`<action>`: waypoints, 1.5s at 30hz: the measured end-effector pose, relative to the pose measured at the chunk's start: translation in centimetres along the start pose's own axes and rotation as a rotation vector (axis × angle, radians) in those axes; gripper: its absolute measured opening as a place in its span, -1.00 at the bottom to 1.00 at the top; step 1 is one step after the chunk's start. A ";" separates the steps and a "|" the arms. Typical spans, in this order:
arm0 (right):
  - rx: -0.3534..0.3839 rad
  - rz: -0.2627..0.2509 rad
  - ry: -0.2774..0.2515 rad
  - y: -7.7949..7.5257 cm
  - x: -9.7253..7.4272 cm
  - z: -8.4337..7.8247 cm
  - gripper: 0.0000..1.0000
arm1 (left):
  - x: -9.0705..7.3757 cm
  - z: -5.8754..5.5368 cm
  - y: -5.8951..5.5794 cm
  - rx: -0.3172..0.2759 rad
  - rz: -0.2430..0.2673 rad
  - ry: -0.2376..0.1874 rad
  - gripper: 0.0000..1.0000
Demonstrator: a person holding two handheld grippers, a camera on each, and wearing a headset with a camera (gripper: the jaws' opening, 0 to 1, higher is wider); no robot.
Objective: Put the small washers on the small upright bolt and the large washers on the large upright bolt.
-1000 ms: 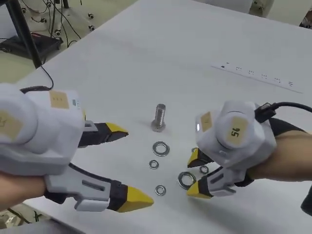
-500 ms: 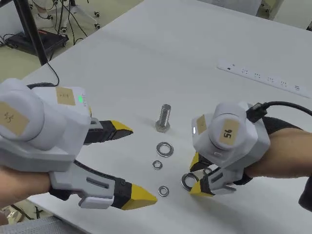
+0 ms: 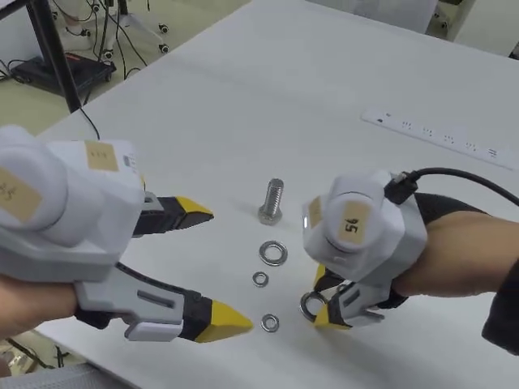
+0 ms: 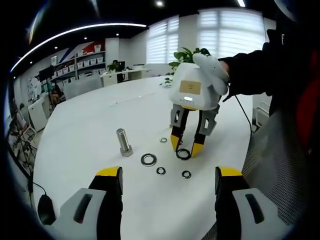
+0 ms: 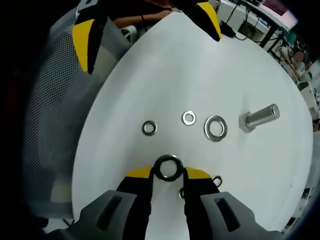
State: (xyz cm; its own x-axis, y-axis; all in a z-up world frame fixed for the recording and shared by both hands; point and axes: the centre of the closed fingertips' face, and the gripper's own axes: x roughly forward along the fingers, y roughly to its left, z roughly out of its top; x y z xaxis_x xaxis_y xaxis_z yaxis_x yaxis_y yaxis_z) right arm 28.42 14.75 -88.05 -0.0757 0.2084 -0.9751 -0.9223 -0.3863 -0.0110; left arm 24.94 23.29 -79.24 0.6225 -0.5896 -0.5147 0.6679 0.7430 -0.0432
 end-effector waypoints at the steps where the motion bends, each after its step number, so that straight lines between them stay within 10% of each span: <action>1: 0.003 0.001 0.002 0.0 0.0 0.0 -0.50 | -0.1 0.2 0.1 0.004 0.003 0.004 0.50; 11: 0.013 -0.001 0.050 0.0 0.0 0.1 -0.52 | -1.2 2.4 1.7 0.047 0.090 0.035 0.50; 17: 0.029 -0.008 0.071 0.0 0.0 0.0 -0.53 | -1.4 4.0 3.4 -0.002 0.159 -0.032 0.48; 41: 0.072 -0.032 0.055 -0.2 -0.3 -0.6 -0.55 | 0.5 2.4 4.0 -0.054 0.192 -0.067 0.48; 45: 0.128 -0.007 -0.036 -0.1 -1.8 0.8 -0.55 | 0.6 2.0 4.3 -0.067 0.197 -0.064 0.47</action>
State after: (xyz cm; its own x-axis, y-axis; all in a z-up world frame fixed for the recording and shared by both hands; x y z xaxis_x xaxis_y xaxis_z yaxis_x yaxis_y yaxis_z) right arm 28.31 15.11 -86.12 -0.0807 0.2441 -0.9664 -0.9635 -0.2676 0.0128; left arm 29.01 25.45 -77.99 0.7644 -0.4482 -0.4634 0.5035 0.8640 -0.0052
